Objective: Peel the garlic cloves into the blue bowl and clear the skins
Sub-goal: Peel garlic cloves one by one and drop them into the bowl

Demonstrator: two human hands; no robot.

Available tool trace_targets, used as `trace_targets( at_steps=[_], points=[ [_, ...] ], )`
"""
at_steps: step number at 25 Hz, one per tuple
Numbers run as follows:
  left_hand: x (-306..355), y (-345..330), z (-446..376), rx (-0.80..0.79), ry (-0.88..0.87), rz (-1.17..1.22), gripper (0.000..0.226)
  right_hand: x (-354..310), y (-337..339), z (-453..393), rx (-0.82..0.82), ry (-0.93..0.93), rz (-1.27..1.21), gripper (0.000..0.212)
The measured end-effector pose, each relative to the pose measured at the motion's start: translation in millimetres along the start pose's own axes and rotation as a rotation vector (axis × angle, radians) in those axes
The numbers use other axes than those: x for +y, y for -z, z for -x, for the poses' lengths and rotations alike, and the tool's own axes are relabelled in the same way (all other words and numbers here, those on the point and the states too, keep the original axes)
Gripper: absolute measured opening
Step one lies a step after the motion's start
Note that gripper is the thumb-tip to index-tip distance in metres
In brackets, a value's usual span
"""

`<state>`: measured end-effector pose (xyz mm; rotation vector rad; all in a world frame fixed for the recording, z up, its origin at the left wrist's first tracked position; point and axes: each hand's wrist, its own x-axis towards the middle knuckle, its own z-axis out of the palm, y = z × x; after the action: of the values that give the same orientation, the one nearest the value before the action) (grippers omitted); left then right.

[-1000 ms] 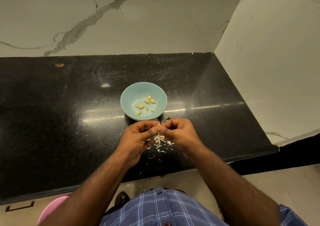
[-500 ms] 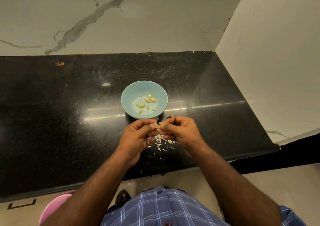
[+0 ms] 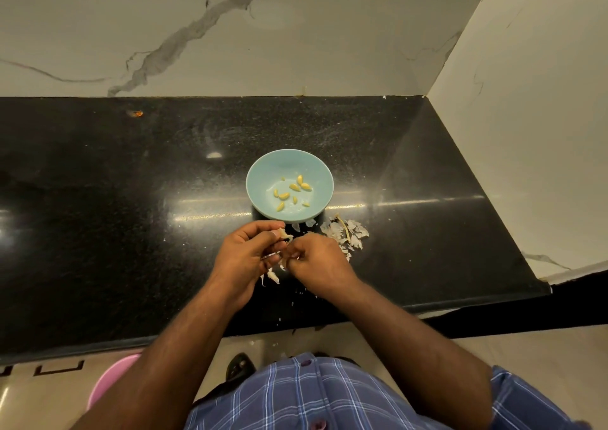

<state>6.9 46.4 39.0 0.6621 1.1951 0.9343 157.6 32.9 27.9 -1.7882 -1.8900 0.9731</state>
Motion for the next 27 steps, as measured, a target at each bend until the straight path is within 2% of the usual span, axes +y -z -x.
trace_targets(
  at_steps=[3,6,9,11,17,22,27],
  points=[
    [0,8,0,0.039,-0.008,0.005,0.014,-9,-8,-7,-0.014,0.027,0.082,0.01],
    [2,15,2,0.05,-0.017,0.006,0.012,-9,-7,-7,-0.055,0.02,0.03,0.017],
    [3,16,3,0.039,-0.022,0.021,0.011,-5,5,-3,0.088,-0.023,-0.194,0.018],
    [3,12,2,0.02,-0.014,0.019,0.01,-5,12,-2,0.123,-0.031,-0.321,0.017],
    [0,-7,2,-0.111,-0.028,0.002,0.01,1,21,5,0.225,-0.058,-0.381,0.004],
    [-4,-20,-2,-0.163,-0.076,-0.061,0.009,2,38,16,0.137,-0.191,-0.676,0.008],
    [-8,-31,0,-0.193,-0.123,-0.126,0.01,10,51,18,0.02,-0.377,-0.839,0.014]
  ],
)
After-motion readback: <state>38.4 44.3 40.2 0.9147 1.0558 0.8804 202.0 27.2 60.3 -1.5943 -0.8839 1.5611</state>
